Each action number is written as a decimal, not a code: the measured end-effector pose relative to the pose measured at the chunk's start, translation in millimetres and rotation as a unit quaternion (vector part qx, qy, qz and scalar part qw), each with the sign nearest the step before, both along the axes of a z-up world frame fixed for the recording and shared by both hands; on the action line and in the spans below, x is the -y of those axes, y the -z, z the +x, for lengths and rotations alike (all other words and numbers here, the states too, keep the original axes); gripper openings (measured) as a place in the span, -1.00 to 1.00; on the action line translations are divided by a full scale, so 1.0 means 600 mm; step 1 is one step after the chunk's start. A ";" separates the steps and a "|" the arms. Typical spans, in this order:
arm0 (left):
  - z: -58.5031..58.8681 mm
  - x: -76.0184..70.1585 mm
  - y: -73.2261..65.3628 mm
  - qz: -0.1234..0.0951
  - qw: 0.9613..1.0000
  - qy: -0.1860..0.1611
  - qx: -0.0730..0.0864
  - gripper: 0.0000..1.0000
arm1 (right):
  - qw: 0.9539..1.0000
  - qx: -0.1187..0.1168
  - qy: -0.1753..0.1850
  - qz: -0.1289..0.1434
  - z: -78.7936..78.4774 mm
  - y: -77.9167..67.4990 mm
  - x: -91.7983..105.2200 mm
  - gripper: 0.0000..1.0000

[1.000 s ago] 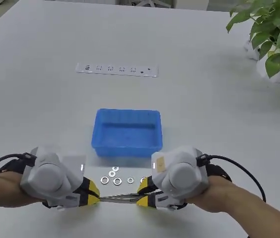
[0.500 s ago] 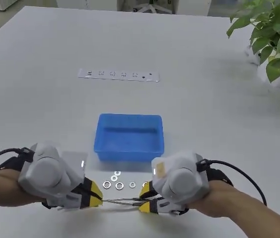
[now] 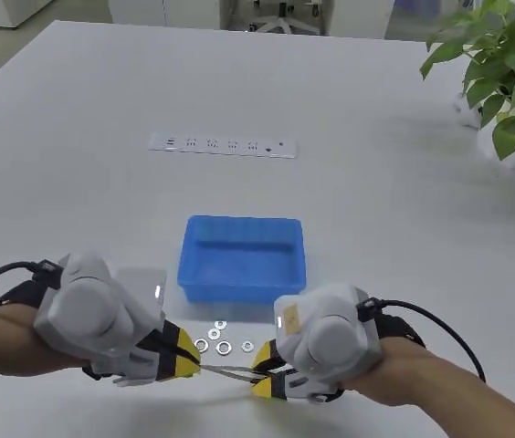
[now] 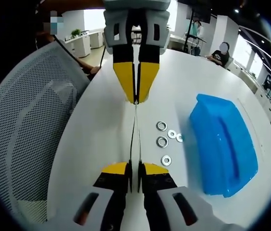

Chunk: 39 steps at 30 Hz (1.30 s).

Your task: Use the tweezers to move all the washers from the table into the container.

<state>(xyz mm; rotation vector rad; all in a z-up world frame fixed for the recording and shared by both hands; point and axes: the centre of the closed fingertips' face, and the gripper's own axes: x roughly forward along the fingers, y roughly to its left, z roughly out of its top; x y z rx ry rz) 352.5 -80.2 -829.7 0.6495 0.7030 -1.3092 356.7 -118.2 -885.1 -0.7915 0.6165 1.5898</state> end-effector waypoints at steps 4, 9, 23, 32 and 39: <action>0.003 0.006 -0.017 -0.009 1.000 0.001 0.008 -0.90 | 1.000 0.002 0.001 0.004 0.000 -0.006 0.000 -0.76; 0.007 0.020 -0.048 -0.023 1.000 0.006 0.019 -0.90 | 1.000 0.006 0.004 0.013 0.004 -0.017 -0.003 -0.76; 0.018 0.054 -0.097 -0.045 0.997 0.030 0.048 -0.90 | 0.999 0.003 0.025 0.045 0.012 -0.040 -0.022 -0.77; 0.017 0.071 -0.101 -0.052 0.997 0.039 0.052 -0.90 | 0.998 -0.004 0.031 0.054 0.008 -0.040 -0.029 -0.76; 0.014 0.081 -0.096 -0.052 0.996 0.048 0.053 -0.89 | 0.998 -0.007 0.031 0.048 0.002 -0.033 -0.025 -0.77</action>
